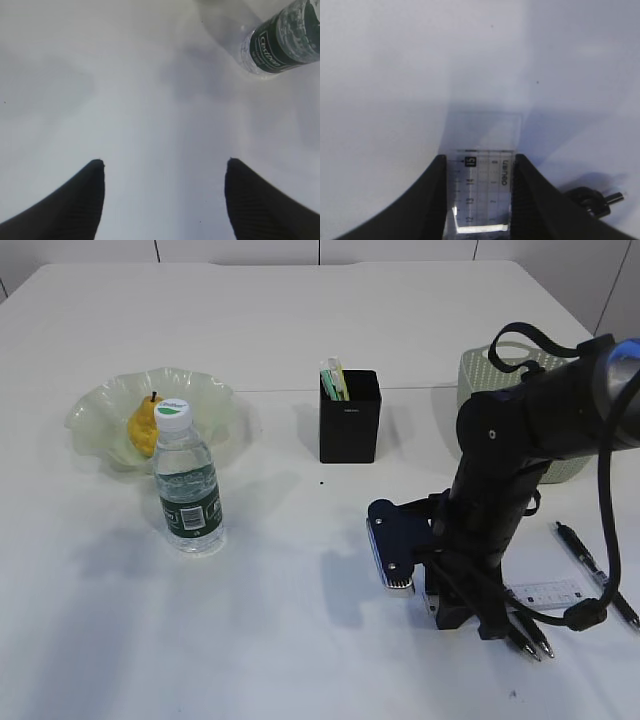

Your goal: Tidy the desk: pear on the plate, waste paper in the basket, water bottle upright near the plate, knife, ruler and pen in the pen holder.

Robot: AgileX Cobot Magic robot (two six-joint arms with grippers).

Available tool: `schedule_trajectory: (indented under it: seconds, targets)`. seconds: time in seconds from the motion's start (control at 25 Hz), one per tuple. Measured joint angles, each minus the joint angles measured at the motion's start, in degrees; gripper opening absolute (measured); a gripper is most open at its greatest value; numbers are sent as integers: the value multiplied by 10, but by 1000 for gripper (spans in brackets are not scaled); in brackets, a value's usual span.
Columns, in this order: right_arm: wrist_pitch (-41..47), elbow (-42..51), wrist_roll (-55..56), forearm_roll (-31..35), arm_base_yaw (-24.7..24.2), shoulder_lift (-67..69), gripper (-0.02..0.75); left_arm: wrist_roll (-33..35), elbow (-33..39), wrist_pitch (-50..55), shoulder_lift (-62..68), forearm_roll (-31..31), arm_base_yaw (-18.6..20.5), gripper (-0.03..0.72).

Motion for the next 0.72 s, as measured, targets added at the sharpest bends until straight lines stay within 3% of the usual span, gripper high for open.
schedule_trajectory:
  seconds: [0.72]
  targets:
    - [44, -48, -1, 26, 0, -35, 279, 0, 0, 0, 0, 0, 0, 527]
